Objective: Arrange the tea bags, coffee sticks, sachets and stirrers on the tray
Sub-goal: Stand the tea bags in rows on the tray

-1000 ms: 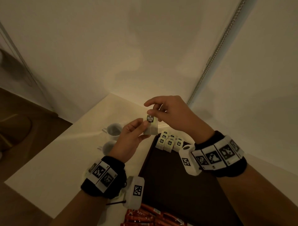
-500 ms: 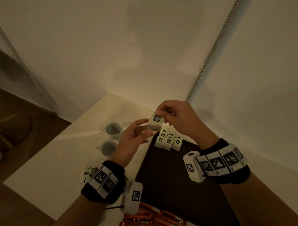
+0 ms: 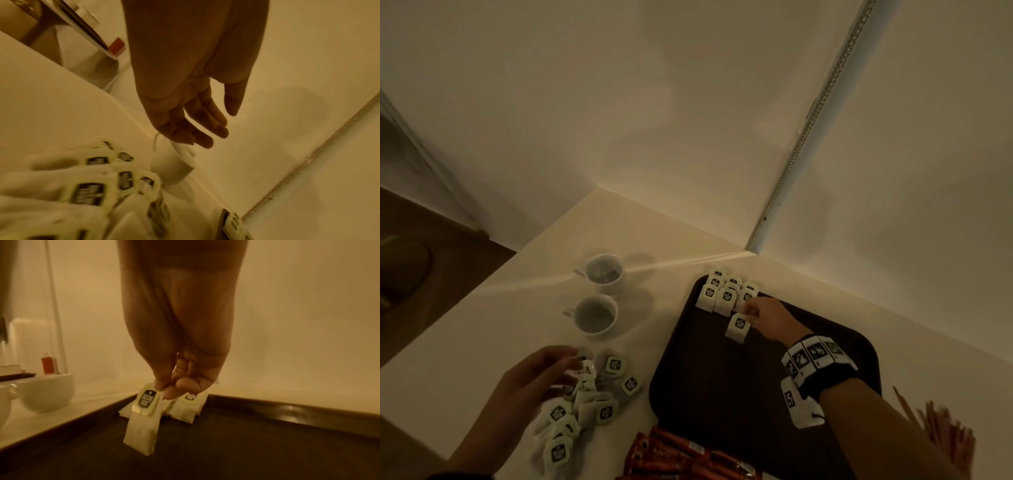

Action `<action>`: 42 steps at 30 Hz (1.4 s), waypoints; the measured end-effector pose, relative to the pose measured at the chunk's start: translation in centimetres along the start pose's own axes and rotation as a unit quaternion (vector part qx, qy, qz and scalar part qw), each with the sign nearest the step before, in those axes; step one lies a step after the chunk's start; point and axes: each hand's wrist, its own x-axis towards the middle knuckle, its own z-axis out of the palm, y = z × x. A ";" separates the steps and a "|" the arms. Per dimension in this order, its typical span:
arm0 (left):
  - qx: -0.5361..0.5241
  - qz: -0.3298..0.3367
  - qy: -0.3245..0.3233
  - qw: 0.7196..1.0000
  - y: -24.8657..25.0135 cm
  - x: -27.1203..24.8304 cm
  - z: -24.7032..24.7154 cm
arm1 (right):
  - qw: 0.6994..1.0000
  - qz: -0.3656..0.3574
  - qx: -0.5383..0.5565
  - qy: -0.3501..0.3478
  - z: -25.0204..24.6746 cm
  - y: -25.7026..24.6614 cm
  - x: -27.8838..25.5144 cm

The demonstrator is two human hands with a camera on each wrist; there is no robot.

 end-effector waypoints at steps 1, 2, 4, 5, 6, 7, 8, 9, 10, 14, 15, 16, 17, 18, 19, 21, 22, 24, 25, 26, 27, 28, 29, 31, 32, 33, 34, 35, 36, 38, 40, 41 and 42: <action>0.000 -0.014 0.011 1.000 -0.5 -0.3 -0.7 | 1.000 0.008 0.004 0.004 0.3 0.4 0.4; 0.001 -0.028 0.021 0.999 -1.2 -0.5 -1.5 | 1.000 0.014 0.009 0.017 0.5 0.8 0.9; 0.003 -0.058 0.041 0.997 -2.3 -0.9 -2.8 | 0.998 0.030 0.022 0.057 0.7 1.4 1.8; 0.002 -0.072 0.052 0.996 -2.7 -1.2 -3.4 | 0.996 0.036 0.029 0.074 0.7 1.7 2.3; 0.002 -0.085 0.062 0.994 -2.9 -1.4 -3.9 | 0.995 0.039 0.034 0.086 0.7 1.9 2.8; 0.000 -0.097 0.072 0.993 -3.1 -1.6 -4.3 | 0.994 0.042 0.038 0.095 0.7 2.1 3.3; -0.004 -0.109 0.081 0.991 -3.3 -1.7 -4.7 | 0.993 0.046 0.042 0.101 0.7 2.2 3.7; -0.007 -0.119 0.087 0.989 -3.3 -1.8 -5.0 | 0.992 0.049 0.043 0.107 0.6 2.4 4.1; -0.011 -0.127 0.090 0.988 -3.4 -1.9 -5.3 | 0.992 0.051 0.037 0.112 0.6 2.5 4.4; -0.016 -0.140 0.098 0.985 -3.3 -2.3 -5.8 | 0.992 0.059 0.014 0.115 0.7 2.9 5.4; -0.015 -0.140 0.098 0.985 -3.2 -2.5 -5.7 | 0.992 0.061 0.002 0.114 0.6 2.8 5.4; -0.016 -0.138 0.097 0.986 -3.1 -2.5 -5.6 | 0.991 0.061 -0.013 0.116 0.5 2.6 5.4; -0.017 -0.137 0.096 0.986 -3.0 -2.6 -5.5 | 0.990 0.057 -0.026 0.125 0.5 2.2 5.2; -0.018 -0.135 0.095 0.986 -3.0 -2.8 -5.4 | 0.989 0.046 -0.035 0.137 0.7 1.5 4.9; -0.018 -0.132 0.091 0.987 -2.9 -3.0 -5.3 | 0.988 0.025 -0.033 0.149 1.0 0.5 4.5; -0.016 -0.119 0.080 0.990 -2.9 -3.5 -5.1 | 0.988 -0.050 -0.019 0.144 2.4 -2.2 3.2; -0.009 -0.110 0.074 0.991 -2.9 -3.7 -4.9 | 0.988 -0.098 -0.014 0.115 3.4 -3.8 2.4; 0.016 -0.097 0.064 0.993 -3.2 -4.2 -4.6 | 0.982 -0.186 -0.017 0.016 5.9 -7.0 0.6; 0.039 -0.090 0.058 0.994 -3.3 -4.1 -4.2 | 0.975 -0.216 -0.025 -0.036 7.0 -8.3 -0.1; 0.069 -0.080 0.052 0.993 -3.5 -4.1 -4.0 | 0.967 -0.238 -0.040 -0.084 8.2 -9.6 -0.6; 0.101 -0.070 0.045 0.991 -3.5 -3.9 -3.6 | 0.957 -0.255 -0.062 -0.123 9.6 -10.7 -0.8; 0.131 -0.060 0.037 0.989 -3.6 -3.6 -3.3 | 0.948 -0.266 -0.094 -0.148 10.8 -11.7 -0.8; 0.155 -0.051 0.031 0.986 -3.6 -3.4 -3.0 | 0.939 -0.279 -0.125 -0.160 12.1 -12.4 -0.6; 0.188 -0.028 0.025 0.981 -3.6 -2.8 -2.4 | 0.921 -0.304 -0.181 -0.163 13.8 -13.5 -0.3; 0.203 -0.014 0.023 0.979 -3.6 -2.4 -2.1 | 0.915 -0.305 -0.205 -0.165 14.2 -13.8 -0.2; 0.223 0.001 0.019 0.975 -3.5 -2.1 -1.6 | 0.912 -0.303 -0.222 -0.167 14.5 -14.0 -0.2; 0.247 0.013 0.013 0.969 -3.5 -2.0 -1.2 | 0.909 -0.300 -0.236 -0.168 14.8 -14.3 -0.2; 0.277 0.023 0.007 0.960 -3.5 -1.8 -0.7 | 0.909 -0.297 -0.240 -0.165 15.0 -14.4 -0.3; 0.307 0.034 0.003 0.951 -3.7 -1.6 -0.3 | 0.914 -0.291 -0.234 -0.160 15.2 -14.7 -0.3; 0.352 0.052 -0.004 0.934 -4.0 -1.1 0.4 | 0.928 -0.272 -0.204 -0.149 15.8 -15.0 -0.2; 0.370 0.057 -0.006 0.927 -4.1 -0.6 1.0 | 0.943 -0.249 -0.181 -0.130 16.1 -15.4 -0.1; 0.368 0.055 -0.006 0.928 -4.0 -0.4 1.2 | 0.948 -0.241 -0.176 -0.113 16.4 -15.5 -0.1; 0.362 0.054 -0.006 0.931 -3.9 -0.2 1.4 | 0.952 -0.235 -0.172 -0.098 16.6 -15.6 -0.1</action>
